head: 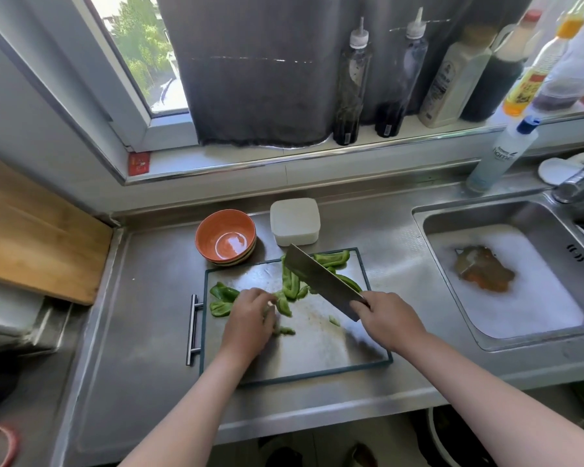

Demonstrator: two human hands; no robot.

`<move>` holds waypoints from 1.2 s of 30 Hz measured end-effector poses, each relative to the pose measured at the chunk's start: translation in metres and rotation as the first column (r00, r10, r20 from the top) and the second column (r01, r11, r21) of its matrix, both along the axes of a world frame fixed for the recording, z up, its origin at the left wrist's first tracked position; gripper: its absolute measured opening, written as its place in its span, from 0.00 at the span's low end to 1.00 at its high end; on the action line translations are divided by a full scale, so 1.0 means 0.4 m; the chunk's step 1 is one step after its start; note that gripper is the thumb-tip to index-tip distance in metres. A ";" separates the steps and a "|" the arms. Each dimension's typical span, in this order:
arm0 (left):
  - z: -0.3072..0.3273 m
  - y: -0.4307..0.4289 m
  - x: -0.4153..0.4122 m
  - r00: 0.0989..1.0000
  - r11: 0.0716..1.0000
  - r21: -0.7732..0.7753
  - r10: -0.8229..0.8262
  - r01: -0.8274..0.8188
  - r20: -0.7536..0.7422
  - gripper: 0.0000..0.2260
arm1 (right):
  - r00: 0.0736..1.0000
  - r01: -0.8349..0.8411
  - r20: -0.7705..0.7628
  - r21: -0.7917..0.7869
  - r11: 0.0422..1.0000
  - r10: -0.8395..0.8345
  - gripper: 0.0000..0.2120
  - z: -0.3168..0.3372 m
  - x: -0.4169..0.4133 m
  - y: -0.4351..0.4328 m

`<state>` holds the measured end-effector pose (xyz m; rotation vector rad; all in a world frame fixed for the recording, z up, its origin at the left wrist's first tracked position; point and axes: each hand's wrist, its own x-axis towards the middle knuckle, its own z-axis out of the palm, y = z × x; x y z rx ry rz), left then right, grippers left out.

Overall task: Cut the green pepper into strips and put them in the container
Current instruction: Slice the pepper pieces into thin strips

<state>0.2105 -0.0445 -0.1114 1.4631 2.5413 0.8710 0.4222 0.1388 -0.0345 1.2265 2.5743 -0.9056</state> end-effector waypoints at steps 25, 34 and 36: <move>-0.022 0.017 0.086 0.936 0.939 -0.003 -0.343 0.344 -0.085 0.07 | 0.994 -0.059 0.097 0.047 0.997 0.054 0.16 -0.018 0.049 -0.070; -0.033 0.047 0.111 0.880 0.904 -0.097 -0.427 0.416 -0.207 0.12 | 0.988 -0.135 0.088 0.086 0.987 0.128 0.12 -0.026 0.098 -0.062; -0.031 0.048 0.127 0.899 0.920 -0.070 -0.391 0.385 -0.199 0.14 | 0.982 -0.172 0.097 0.104 0.980 0.162 0.13 -0.024 0.100 -0.060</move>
